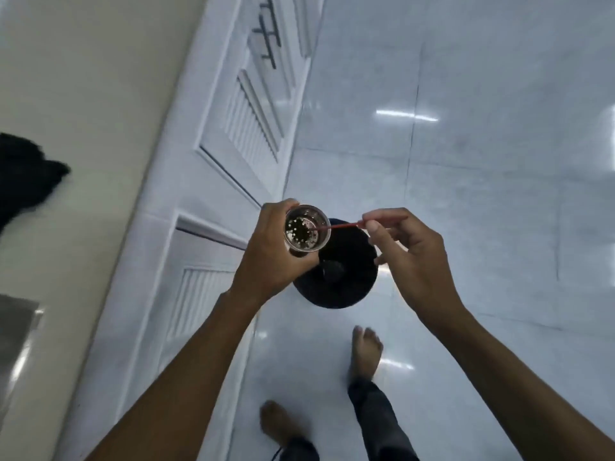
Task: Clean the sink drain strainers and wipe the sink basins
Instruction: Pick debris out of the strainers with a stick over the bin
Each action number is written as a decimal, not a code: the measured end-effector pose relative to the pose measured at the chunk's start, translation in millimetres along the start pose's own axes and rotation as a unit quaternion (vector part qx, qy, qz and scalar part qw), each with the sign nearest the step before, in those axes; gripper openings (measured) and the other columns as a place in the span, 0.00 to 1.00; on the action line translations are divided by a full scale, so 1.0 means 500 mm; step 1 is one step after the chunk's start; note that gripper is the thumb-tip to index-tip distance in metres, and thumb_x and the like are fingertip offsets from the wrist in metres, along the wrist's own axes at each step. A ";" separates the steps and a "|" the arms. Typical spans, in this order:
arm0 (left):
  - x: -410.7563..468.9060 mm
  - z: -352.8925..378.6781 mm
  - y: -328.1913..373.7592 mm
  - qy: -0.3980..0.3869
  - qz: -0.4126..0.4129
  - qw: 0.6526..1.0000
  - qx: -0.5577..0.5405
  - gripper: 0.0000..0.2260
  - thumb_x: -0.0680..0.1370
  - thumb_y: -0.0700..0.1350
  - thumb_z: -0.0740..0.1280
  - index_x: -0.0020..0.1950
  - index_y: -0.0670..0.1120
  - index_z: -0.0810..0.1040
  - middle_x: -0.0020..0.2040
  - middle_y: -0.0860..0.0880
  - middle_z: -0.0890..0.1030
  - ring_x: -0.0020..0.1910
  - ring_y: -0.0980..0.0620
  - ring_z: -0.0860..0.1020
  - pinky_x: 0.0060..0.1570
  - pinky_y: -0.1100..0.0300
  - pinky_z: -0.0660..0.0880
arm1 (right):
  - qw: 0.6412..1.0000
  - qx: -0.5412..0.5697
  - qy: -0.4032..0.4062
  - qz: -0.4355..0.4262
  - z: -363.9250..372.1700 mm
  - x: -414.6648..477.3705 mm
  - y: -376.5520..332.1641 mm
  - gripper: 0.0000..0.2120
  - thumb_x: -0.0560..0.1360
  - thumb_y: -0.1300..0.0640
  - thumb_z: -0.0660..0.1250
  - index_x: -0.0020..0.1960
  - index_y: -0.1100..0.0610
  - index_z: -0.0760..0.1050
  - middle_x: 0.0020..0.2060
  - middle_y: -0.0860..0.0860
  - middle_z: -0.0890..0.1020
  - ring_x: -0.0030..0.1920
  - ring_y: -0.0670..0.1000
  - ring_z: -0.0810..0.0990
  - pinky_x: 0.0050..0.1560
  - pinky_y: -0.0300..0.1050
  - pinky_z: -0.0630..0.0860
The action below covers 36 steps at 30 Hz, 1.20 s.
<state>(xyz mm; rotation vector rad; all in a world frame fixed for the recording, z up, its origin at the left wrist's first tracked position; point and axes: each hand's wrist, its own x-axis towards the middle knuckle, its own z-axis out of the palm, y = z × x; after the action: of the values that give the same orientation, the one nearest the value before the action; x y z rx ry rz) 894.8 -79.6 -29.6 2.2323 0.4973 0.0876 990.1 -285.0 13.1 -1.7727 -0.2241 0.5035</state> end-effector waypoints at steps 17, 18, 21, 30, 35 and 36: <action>0.045 0.419 -0.417 -0.186 0.015 0.981 0.060 0.36 0.70 0.46 0.81 0.75 0.47 0.70 0.68 0.50 0.74 0.66 0.56 0.72 0.61 0.77 0.68 | 0.982 -0.158 0.062 0.078 0.130 0.008 0.617 0.07 0.82 0.55 0.68 0.58 0.52 0.82 0.52 0.45 0.85 0.46 0.38 0.79 0.48 0.26 0.75; 0.042 0.422 -0.434 -0.189 0.011 0.980 0.064 0.37 0.69 0.47 0.81 0.75 0.48 0.70 0.68 0.50 0.74 0.66 0.57 0.73 0.60 0.78 0.68 | 0.981 -0.158 0.075 0.079 0.140 0.010 0.633 0.07 0.82 0.55 0.68 0.58 0.53 0.82 0.52 0.46 0.85 0.48 0.40 0.80 0.49 0.28 0.77; 0.032 0.428 -0.476 -0.194 -0.003 0.978 0.081 0.37 0.69 0.47 0.81 0.76 0.49 0.70 0.67 0.50 0.74 0.64 0.58 0.73 0.57 0.77 0.68 | 0.982 -0.142 0.100 0.079 0.168 0.008 0.664 0.07 0.82 0.55 0.68 0.58 0.53 0.82 0.52 0.45 0.84 0.50 0.41 0.81 0.51 0.30 0.78; 0.033 0.454 -0.489 -0.183 -0.034 0.981 0.062 0.42 0.70 0.51 0.81 0.79 0.50 0.64 0.70 0.51 0.74 0.64 0.59 0.72 0.56 0.77 0.67 | 0.978 -0.133 0.132 0.095 0.189 0.007 0.680 0.08 0.82 0.54 0.67 0.59 0.53 0.82 0.51 0.45 0.85 0.50 0.42 0.82 0.49 0.31 0.78; 0.035 0.460 -0.475 -0.172 -0.053 0.983 0.032 0.46 0.69 0.52 0.81 0.81 0.54 0.58 0.64 0.59 0.73 0.60 0.63 0.74 0.53 0.80 0.68 | 0.983 -0.142 0.095 0.065 0.189 0.010 0.678 0.08 0.81 0.53 0.68 0.59 0.52 0.82 0.52 0.45 0.85 0.51 0.45 0.82 0.51 0.33 0.80; 0.035 0.461 -0.473 -0.170 -0.053 0.984 0.030 0.46 0.69 0.52 0.81 0.80 0.55 0.58 0.63 0.60 0.72 0.58 0.66 0.74 0.52 0.82 0.68 | 0.982 -0.151 0.086 0.069 0.192 0.008 0.678 0.09 0.81 0.53 0.68 0.59 0.52 0.82 0.53 0.46 0.85 0.51 0.45 0.82 0.52 0.34 0.80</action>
<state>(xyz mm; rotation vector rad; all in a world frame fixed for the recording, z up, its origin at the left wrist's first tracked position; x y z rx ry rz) 886.5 -102.2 -359.7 2.2123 0.4336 -0.3635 912.6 -288.9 -330.6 -2.1266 -0.0570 0.4268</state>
